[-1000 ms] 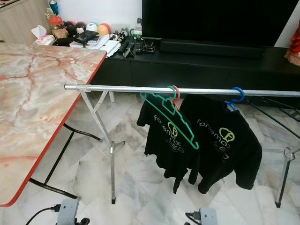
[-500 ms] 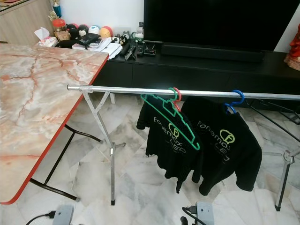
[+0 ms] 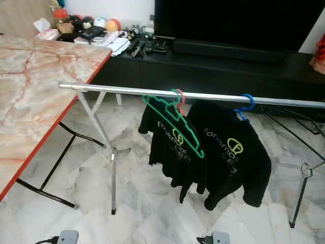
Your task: Hang hanger
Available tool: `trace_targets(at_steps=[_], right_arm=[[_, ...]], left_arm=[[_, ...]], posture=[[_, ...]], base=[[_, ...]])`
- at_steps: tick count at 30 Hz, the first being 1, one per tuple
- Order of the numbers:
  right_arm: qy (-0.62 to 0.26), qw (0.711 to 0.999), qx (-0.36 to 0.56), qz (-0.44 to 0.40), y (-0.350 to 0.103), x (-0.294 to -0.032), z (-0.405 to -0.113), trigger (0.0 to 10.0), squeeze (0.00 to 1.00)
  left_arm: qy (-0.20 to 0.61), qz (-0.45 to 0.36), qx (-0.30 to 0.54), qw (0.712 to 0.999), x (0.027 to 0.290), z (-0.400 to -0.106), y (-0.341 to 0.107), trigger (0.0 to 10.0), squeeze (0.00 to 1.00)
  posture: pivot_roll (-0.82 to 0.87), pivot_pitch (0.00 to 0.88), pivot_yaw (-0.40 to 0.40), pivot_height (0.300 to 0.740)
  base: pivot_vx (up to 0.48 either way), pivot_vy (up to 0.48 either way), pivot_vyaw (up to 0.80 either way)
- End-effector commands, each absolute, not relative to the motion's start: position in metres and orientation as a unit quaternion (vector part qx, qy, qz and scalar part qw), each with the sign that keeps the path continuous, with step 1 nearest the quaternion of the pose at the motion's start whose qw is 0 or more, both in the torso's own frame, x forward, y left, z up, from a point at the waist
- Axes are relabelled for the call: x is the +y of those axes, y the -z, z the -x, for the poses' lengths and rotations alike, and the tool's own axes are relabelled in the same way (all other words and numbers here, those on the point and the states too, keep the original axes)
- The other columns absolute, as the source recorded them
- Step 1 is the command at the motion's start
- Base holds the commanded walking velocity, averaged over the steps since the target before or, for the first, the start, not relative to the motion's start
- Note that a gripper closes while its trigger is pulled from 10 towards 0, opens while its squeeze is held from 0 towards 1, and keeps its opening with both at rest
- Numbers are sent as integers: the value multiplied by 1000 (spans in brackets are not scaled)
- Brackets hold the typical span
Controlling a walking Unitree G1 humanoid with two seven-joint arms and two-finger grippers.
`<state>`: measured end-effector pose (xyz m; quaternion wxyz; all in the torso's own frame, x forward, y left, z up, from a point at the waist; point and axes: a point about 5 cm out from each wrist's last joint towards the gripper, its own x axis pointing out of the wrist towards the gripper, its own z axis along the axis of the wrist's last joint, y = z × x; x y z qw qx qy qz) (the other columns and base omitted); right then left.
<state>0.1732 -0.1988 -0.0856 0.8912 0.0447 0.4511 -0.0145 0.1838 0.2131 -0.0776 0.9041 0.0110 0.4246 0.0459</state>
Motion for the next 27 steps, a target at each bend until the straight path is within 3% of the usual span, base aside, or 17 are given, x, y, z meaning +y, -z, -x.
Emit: trace_targets(at_steps=[1,12,27], right_arm=[[24,888,457,-49,88,-203,-166,10000,0],[34,886,459,-54,89,-206,-163,10000,0],[32,894,444,-44,81,-207,-180,10000,0]], left_arm=[[-39,-8,438,898,209,-176,82,10000,0],[-40,0,446,894,210,-169,85,10000,0],[-34,8,425,905,200,-191,77,10000,0]], posture=[[-45,186,1,740],[-47,174,-6,740],[-49,36,-8,740]], base=[[0,0,0],[0,0,0],[0,0,0]])
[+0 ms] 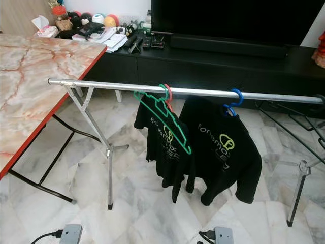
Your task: Hang hanger
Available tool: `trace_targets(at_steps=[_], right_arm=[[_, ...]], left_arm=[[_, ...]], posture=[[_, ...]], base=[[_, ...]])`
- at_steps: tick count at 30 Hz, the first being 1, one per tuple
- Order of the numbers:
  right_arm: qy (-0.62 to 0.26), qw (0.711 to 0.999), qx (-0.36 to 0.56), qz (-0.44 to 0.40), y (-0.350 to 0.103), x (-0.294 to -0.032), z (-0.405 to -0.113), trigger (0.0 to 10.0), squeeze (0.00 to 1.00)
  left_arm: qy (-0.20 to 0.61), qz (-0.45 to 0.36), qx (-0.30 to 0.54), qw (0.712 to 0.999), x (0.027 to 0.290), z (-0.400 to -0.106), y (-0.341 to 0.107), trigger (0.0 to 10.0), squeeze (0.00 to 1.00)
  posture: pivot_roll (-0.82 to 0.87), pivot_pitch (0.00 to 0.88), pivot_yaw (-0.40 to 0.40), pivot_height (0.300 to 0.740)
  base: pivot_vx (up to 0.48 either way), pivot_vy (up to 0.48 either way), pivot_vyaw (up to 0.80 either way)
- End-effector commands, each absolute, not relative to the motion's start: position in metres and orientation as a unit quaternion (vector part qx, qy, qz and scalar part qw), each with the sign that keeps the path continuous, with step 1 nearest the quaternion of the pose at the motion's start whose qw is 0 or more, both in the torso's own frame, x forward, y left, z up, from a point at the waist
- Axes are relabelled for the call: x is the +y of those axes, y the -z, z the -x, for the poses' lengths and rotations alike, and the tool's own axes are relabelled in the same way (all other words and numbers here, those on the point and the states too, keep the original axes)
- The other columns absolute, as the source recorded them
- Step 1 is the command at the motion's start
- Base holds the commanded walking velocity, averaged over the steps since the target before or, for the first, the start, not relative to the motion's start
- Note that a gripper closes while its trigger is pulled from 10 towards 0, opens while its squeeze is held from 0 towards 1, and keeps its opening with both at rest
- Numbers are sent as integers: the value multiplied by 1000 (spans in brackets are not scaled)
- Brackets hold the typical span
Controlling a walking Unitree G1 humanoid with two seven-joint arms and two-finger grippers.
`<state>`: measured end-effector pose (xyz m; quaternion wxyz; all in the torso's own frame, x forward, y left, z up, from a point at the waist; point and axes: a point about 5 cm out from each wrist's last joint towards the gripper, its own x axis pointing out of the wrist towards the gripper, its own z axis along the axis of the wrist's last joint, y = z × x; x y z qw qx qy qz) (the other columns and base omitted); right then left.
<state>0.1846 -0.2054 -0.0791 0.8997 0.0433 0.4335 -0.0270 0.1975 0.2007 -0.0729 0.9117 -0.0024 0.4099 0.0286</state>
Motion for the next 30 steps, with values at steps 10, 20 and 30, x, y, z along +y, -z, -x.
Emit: trace_targets(at_steps=[10,20,30], right_arm=[[23,895,443,-39,79,-208,-185,10000,0],[29,890,453,-38,82,-210,-177,10000,0],[29,889,455,-41,84,-209,-174,10000,0]], left_arm=[[-36,17,416,908,198,-198,74,10000,0],[-30,14,434,900,197,-183,81,10000,0],[-20,8,434,901,197,-184,81,10000,0]], posture=[[-46,0,-14,740],[-53,0,-11,740],[-55,0,-8,740]], base=[[0,0,0],[218,0,0],[218,0,0]])
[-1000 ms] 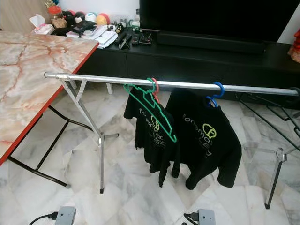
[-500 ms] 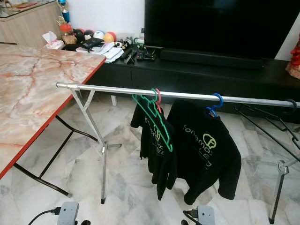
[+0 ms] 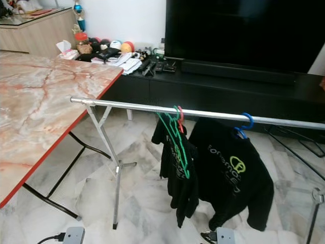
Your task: Hang hanger
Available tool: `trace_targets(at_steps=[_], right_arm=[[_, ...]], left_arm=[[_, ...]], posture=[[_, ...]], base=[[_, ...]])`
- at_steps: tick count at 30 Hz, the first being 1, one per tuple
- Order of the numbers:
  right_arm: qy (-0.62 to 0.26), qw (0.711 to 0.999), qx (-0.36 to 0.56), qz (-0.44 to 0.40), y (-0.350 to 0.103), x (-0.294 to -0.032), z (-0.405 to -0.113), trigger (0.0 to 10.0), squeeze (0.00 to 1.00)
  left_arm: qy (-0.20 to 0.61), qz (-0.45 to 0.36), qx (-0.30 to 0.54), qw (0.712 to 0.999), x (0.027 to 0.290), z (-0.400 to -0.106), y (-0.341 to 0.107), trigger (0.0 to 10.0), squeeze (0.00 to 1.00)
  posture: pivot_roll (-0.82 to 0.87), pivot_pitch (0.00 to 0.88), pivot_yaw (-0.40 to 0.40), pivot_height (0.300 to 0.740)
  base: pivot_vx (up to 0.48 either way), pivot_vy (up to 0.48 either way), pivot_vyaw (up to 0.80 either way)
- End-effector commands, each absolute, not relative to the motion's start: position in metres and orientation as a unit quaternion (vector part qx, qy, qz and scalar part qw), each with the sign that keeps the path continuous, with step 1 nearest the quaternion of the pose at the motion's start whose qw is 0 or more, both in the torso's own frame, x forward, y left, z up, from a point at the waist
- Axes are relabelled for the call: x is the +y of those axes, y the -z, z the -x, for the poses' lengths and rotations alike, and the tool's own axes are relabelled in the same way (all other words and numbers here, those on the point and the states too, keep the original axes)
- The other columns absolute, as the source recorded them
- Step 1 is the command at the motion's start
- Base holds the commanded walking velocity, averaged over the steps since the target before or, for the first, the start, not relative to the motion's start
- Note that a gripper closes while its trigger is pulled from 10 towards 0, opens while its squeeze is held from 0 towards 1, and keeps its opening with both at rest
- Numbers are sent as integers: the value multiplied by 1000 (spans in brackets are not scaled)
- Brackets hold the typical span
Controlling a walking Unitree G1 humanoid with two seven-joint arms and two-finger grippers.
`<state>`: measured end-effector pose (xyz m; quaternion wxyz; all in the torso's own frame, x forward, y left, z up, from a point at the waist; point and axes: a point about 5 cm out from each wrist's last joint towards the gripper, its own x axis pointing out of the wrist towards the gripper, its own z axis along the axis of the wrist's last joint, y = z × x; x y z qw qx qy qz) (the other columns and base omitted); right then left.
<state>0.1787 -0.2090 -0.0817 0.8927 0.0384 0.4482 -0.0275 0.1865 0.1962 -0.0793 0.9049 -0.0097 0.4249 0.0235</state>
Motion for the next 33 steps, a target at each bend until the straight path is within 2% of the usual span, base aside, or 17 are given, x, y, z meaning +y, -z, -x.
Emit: trace_targets(at_steps=[1,12,31,33], right_arm=[[27,889,455,-39,84,-209,-174,10000,0],[23,889,456,-38,84,-207,-174,10000,0],[28,890,452,-45,84,-206,-175,10000,0],[31,890,452,-47,84,-206,-175,10000,0]], left_arm=[[-19,8,434,901,197,-185,81,10000,0],[-14,7,435,900,195,-184,81,10000,0],[-16,10,440,898,198,-180,83,10000,0],[-17,11,442,897,198,-179,83,10000,0]], posture=[[-55,0,-8,740],[-56,0,-4,740],[-53,20,-2,740],[-53,25,-3,740]], base=[[240,0,0],[154,0,0],[253,0,0],[266,0,-738]])
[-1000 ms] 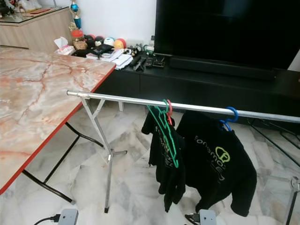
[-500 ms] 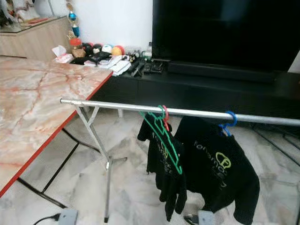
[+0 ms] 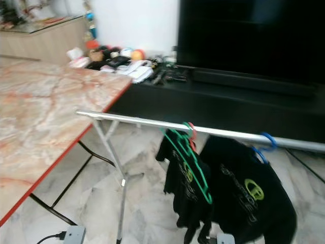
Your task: Hang hanger
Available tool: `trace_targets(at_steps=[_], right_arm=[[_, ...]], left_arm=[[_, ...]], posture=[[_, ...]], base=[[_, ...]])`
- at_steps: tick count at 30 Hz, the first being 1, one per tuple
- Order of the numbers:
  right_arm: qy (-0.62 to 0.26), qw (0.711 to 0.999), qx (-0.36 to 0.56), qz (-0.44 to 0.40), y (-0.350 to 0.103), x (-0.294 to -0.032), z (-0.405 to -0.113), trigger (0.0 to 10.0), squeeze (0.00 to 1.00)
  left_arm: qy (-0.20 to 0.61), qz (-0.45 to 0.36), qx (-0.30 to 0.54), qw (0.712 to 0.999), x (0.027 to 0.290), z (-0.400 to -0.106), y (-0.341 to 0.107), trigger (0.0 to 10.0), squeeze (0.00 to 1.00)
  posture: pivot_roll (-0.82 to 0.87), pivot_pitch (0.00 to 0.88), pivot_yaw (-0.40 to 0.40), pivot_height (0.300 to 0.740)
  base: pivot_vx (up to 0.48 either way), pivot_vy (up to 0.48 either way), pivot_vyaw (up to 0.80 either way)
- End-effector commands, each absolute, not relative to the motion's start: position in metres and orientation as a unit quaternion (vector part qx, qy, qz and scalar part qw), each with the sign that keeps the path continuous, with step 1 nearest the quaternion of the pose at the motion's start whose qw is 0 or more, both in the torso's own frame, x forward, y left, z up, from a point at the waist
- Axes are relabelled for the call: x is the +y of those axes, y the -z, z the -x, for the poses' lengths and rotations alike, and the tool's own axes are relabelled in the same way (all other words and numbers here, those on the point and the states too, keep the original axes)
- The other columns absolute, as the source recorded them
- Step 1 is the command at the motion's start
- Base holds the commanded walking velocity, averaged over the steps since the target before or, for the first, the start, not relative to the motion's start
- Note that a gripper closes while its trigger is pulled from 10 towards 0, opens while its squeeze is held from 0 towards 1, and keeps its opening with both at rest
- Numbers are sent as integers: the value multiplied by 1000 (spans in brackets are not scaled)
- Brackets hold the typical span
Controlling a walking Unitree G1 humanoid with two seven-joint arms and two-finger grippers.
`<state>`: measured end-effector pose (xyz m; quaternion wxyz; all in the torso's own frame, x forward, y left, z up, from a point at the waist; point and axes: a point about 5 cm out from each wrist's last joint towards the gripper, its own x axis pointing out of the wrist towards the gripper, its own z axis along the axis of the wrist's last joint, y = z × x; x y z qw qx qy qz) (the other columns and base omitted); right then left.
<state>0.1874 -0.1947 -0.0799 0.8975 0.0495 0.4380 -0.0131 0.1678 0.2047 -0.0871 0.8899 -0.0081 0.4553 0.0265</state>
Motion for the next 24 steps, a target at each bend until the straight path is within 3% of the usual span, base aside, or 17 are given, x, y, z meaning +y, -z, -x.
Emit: trace_targets(at_steps=[1,4,10,17,24], right_arm=[[33,890,452,-50,84,-206,-175,10000,0],[33,889,453,-52,84,-206,-175,10000,0],[30,890,452,-46,84,-207,-176,10000,0],[36,892,448,-44,83,-208,-177,10000,0],[44,918,391,-46,75,-209,-186,10000,0]], left_arm=[[-17,12,443,896,197,-179,83,10000,0],[-17,12,445,896,196,-178,84,10000,0],[-18,10,448,894,195,-175,85,10000,0],[-16,8,457,889,193,-171,88,10000,0],[-12,7,465,885,190,-170,89,10000,0]], posture=[[-53,31,-5,740],[-55,38,-6,740],[-53,53,-11,740],[-60,77,-13,740],[-91,105,-9,740]], base=[[270,0,-781],[270,0,-752],[261,0,0],[0,0,0],[0,0,0]])
